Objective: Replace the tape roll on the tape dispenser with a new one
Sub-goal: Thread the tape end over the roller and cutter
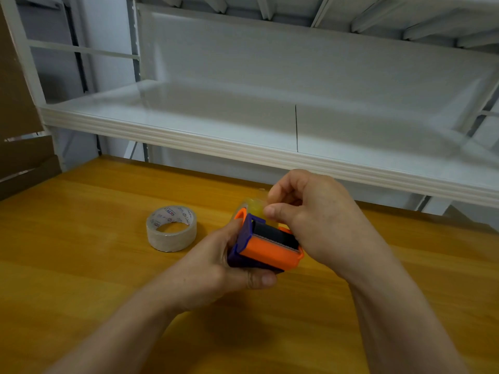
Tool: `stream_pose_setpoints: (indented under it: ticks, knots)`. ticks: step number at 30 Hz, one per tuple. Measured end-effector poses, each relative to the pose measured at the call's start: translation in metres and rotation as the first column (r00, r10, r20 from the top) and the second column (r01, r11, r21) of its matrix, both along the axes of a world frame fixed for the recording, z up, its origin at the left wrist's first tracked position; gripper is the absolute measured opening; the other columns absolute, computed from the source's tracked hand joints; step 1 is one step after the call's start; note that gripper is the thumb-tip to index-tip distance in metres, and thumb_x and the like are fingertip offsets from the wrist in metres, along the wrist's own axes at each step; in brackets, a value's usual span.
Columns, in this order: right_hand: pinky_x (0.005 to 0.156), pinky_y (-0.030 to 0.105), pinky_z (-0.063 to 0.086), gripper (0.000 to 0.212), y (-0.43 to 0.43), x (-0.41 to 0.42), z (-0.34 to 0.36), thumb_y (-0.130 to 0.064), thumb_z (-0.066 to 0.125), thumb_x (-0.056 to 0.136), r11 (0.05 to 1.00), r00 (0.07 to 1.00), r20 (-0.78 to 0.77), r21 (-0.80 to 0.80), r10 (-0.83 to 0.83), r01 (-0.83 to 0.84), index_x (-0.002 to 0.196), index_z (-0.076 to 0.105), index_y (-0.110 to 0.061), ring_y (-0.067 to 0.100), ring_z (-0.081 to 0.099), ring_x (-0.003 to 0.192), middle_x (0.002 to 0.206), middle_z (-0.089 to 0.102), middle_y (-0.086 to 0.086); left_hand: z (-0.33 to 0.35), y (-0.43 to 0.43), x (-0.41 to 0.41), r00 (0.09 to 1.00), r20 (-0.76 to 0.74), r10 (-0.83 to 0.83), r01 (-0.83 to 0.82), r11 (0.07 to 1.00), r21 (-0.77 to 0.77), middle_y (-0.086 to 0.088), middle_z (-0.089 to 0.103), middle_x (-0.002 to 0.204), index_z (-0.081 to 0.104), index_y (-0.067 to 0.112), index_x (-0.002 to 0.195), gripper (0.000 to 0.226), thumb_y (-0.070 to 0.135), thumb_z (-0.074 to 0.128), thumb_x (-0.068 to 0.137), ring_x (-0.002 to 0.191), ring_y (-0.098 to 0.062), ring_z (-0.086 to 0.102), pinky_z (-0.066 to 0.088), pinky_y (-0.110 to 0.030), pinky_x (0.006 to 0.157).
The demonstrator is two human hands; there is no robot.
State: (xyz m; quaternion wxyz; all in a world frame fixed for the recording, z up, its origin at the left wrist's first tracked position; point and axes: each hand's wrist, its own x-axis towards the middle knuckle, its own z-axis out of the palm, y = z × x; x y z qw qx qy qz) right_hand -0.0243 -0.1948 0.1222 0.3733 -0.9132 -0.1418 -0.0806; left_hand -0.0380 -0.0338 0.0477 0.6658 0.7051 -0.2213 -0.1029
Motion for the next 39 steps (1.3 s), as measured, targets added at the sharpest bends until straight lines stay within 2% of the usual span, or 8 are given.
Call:
stream_pose_setpoints:
  ticks: [7,23,26,30,32,34,36,39]
  knots:
    - [0.067,0.027,0.052,0.010,0.0071,-0.0017,-0.0016,-0.030,0.069,0.088,0.997,0.992,0.103,-0.013,-0.069,0.070,0.082,0.061,-0.030,0.005,0.060,0.079,0.081,0.063,-0.013,-0.0017,0.0016,0.0006,1.000,-0.016,0.002,-0.002,1.000,-0.009,0.011,0.075,0.084,0.055,0.020,0.114,0.048,0.009,0.078,0.074,0.081,-0.005,0.071,0.054,-0.018,0.073]
    - [0.072,0.034,0.058,0.011,0.0071,-0.0052,0.0013,-0.030,0.070,0.087,0.999,0.996,0.089,0.045,-0.021,0.017,0.080,0.062,-0.030,0.008,0.063,0.081,0.083,0.067,-0.010,0.0001,0.0037,0.0024,1.000,0.018,-0.015,0.015,1.000,0.002,0.012,0.073,0.084,0.056,0.019,0.109,0.047,0.015,0.077,0.067,0.081,-0.003,0.069,0.052,-0.017,0.071]
    - [0.069,0.030,0.054,0.011,0.0081,-0.0048,-0.0009,-0.030,0.070,0.088,0.999,0.993,0.118,0.038,-0.033,0.028,0.080,0.061,-0.029,0.007,0.062,0.082,0.083,0.066,-0.011,-0.0001,0.0037,0.0029,0.999,0.035,0.016,-0.016,1.000,0.002,0.013,0.074,0.086,0.053,0.014,0.120,0.063,0.022,0.081,0.064,0.083,-0.003,0.069,0.052,-0.018,0.073]
    - [0.068,0.029,0.052,0.012,0.0070,-0.0043,-0.0014,-0.030,0.068,0.089,1.000,0.992,0.122,0.020,-0.022,0.020,0.080,0.060,-0.029,0.008,0.061,0.082,0.083,0.064,-0.011,0.0000,0.0031,0.0015,1.000,0.010,0.007,-0.007,1.000,0.004,0.015,0.074,0.087,0.031,-0.003,0.141,0.094,0.021,0.082,0.066,0.085,-0.002,0.070,0.052,-0.017,0.075]
    - [0.068,0.030,0.052,0.012,0.0062,-0.0040,-0.0011,-0.029,0.067,0.090,1.000,0.994,0.106,0.030,-0.002,-0.001,0.080,0.059,-0.029,0.010,0.062,0.083,0.084,0.065,-0.010,-0.0001,0.0034,0.0023,1.000,-0.002,0.013,-0.013,1.000,-0.002,0.014,0.074,0.092,0.043,0.012,0.138,0.085,0.029,0.086,0.066,0.089,-0.002,0.070,0.051,-0.019,0.078]
    - [0.066,0.029,0.050,0.011,0.0064,-0.0040,-0.0010,-0.028,0.066,0.091,0.999,0.997,0.074,0.034,0.036,-0.038,0.081,0.059,-0.028,0.011,0.061,0.082,0.084,0.064,-0.009,-0.0024,0.0045,0.0045,0.999,0.014,0.040,-0.041,0.999,0.013,0.012,0.074,0.095,0.062,0.033,0.115,0.055,0.034,0.088,0.066,0.092,-0.004,0.069,0.051,-0.020,0.078]
    - [0.064,0.026,0.046,0.011,0.0058,-0.0040,-0.0018,-0.028,0.065,0.091,0.998,0.997,0.054,0.029,0.055,-0.057,0.082,0.059,-0.028,0.010,0.060,0.081,0.083,0.063,-0.010,-0.0031,0.0047,0.0044,0.998,0.002,0.056,-0.056,0.998,0.014,0.010,0.074,0.094,0.067,0.039,0.100,0.038,0.028,0.084,0.068,0.090,-0.006,0.070,0.051,-0.020,0.077]
    - [0.064,0.027,0.048,0.011,0.0024,-0.0019,-0.0019,-0.028,0.067,0.090,0.995,0.997,0.067,0.092,0.043,-0.049,0.080,0.061,-0.028,0.010,0.062,0.080,0.083,0.065,-0.009,-0.0025,0.0043,0.0043,0.998,-0.001,0.057,-0.057,0.998,-0.001,0.011,0.074,0.092,0.068,0.036,0.099,0.036,0.019,0.083,0.071,0.090,-0.005,0.070,0.052,-0.018,0.077]
